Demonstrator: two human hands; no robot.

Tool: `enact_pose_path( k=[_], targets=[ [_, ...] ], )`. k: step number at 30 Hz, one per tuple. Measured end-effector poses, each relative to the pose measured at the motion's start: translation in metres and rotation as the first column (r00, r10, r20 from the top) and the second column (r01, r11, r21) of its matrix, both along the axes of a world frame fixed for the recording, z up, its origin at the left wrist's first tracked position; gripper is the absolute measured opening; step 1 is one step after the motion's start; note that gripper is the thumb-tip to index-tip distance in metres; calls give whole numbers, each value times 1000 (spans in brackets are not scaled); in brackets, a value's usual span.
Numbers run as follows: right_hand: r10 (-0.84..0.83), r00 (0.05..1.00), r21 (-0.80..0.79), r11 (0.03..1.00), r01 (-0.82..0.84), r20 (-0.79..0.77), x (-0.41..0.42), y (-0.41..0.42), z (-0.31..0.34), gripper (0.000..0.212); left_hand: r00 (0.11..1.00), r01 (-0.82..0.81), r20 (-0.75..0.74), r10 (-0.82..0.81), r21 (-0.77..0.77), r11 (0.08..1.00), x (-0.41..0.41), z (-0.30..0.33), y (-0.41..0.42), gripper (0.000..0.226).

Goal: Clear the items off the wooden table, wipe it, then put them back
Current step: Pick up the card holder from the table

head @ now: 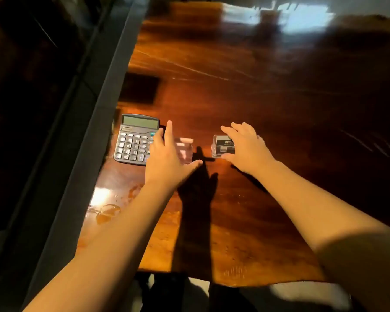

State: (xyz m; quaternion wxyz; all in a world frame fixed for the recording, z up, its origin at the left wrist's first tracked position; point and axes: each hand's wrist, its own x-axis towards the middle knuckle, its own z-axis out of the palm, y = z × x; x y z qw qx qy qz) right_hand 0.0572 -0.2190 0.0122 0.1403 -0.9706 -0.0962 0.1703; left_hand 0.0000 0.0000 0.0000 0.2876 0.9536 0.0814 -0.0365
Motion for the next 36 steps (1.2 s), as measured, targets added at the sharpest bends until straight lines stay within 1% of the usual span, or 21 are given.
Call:
enact_pose_path(
  k=[3,5,10,13,16,20,23,26,30,34,35,36],
  targets=[
    [49,998,-68,996,-51,-29,11,2,-13,85,999,-40,-4,40,-3,999,2,-14,-5,125],
    [51,998,-89,995,-55,-48,16,3,-23,82,998,-63,2,63,-9,998,4,-24,-6,121],
    [66,997,-126,989,-71,-37,27,3,-32,64,997,-75,23,76,-34,997,6,-28,-7,116],
    [84,995,-114,989,-90,-56,31,2,-32,57,996,-79,31,82,-93,993,6,-23,-6,113],
    [73,996,-56,996,-76,-51,31,-4,-29,52,996,-63,54,68,-98,993,7,-13,-6,112],
    [-3,1000,79,997,5,-31,20,-23,-19,48,996,-22,88,30,-95,995,13,-3,-15,115],
    [-43,999,124,991,42,3,7,-46,-12,47,995,26,94,-19,-76,997,20,1,-34,117],
    [-116,993,151,982,110,28,-10,-75,-5,47,993,82,93,-75,-72,994,26,1,-61,120],
    [-244,969,167,958,234,43,-40,-129,5,46,979,200,59,-196,-57,978,33,3,-117,122],
    [-362,931,163,922,351,45,-68,-187,10,45,949,316,28,-315,-85,945,40,10,-177,123],
    [-418,907,162,899,406,46,-81,-216,13,45,929,369,30,-368,-90,925,41,11,-209,123],
    [-437,898,164,890,425,46,-87,-224,13,45,919,395,22,-394,-96,914,42,12,-219,122]
  ],
)
